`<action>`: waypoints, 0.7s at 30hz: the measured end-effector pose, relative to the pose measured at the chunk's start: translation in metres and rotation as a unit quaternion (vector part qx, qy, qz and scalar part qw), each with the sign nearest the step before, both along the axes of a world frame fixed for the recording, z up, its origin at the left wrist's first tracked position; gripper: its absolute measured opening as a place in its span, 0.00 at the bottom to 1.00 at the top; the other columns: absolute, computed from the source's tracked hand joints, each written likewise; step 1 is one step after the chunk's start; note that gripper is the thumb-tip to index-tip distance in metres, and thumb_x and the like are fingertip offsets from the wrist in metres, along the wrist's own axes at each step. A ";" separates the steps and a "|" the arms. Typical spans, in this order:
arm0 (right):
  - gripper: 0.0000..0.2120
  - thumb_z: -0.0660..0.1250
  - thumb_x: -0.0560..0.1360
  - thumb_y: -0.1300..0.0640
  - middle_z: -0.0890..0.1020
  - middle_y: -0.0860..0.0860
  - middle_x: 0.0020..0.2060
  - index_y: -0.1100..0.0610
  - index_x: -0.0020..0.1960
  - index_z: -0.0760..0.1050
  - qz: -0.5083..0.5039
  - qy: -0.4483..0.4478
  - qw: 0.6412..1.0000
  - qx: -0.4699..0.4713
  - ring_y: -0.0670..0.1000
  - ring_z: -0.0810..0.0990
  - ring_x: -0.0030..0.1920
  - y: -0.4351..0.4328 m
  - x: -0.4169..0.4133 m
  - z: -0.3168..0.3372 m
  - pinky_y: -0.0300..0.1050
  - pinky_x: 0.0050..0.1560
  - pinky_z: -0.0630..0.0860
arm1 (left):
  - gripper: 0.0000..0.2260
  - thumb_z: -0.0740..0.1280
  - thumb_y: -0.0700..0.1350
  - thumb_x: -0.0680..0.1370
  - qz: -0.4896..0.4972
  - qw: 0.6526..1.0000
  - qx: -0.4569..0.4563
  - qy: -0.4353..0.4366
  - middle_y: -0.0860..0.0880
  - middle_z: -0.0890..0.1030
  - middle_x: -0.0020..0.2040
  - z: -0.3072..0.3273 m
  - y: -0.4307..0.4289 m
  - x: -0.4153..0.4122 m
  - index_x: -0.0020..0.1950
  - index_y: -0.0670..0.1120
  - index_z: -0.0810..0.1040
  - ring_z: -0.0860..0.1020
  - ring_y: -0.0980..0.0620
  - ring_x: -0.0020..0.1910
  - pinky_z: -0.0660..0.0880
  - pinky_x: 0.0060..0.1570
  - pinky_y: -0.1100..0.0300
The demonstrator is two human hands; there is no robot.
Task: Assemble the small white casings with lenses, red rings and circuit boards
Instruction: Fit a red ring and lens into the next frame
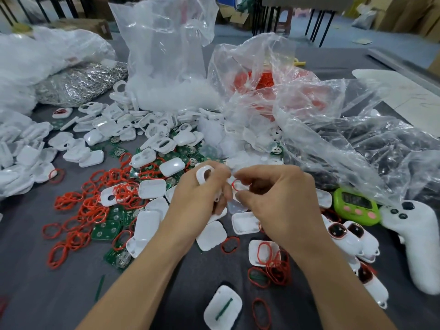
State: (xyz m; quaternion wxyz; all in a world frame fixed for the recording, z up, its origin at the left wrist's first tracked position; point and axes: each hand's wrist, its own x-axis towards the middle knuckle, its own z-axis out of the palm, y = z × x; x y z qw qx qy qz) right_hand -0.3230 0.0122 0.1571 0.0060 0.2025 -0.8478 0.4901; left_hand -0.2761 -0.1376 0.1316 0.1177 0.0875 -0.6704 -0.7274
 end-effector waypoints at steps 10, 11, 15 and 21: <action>0.16 0.81 0.66 0.66 0.84 0.42 0.30 0.44 0.39 0.87 0.067 -0.076 0.986 -0.131 0.42 0.79 0.25 -0.005 0.008 0.010 0.32 0.34 0.72 | 0.35 0.49 0.73 0.79 -0.022 0.994 0.083 -0.068 0.41 0.81 0.33 -0.008 0.017 0.005 0.41 0.49 0.85 0.74 0.48 0.28 0.69 0.28 0.61; 0.16 0.81 0.67 0.66 0.85 0.42 0.33 0.45 0.39 0.87 0.064 -0.076 0.987 -0.127 0.41 0.80 0.25 -0.005 0.009 0.010 0.31 0.33 0.73 | 0.34 0.50 0.74 0.78 -0.014 0.995 0.077 -0.067 0.41 0.82 0.36 -0.009 0.019 0.004 0.42 0.51 0.85 0.76 0.45 0.34 0.70 0.33 0.55; 0.14 0.82 0.67 0.62 0.85 0.42 0.34 0.43 0.43 0.88 0.031 -0.033 0.996 -0.073 0.43 0.79 0.29 -0.002 0.007 0.009 0.32 0.31 0.71 | 0.30 0.52 0.68 0.80 0.000 0.995 0.088 -0.045 0.44 0.79 0.32 -0.010 0.018 0.002 0.42 0.48 0.85 0.77 0.50 0.31 0.71 0.29 0.57; 0.14 0.82 0.67 0.61 0.86 0.38 0.37 0.46 0.48 0.89 0.030 0.021 0.999 -0.007 0.40 0.83 0.35 -0.002 0.008 0.006 0.27 0.39 0.74 | 0.31 0.50 0.64 0.85 0.000 0.996 0.069 -0.061 0.46 0.80 0.36 -0.015 0.019 0.003 0.46 0.44 0.83 0.78 0.54 0.34 0.79 0.37 0.60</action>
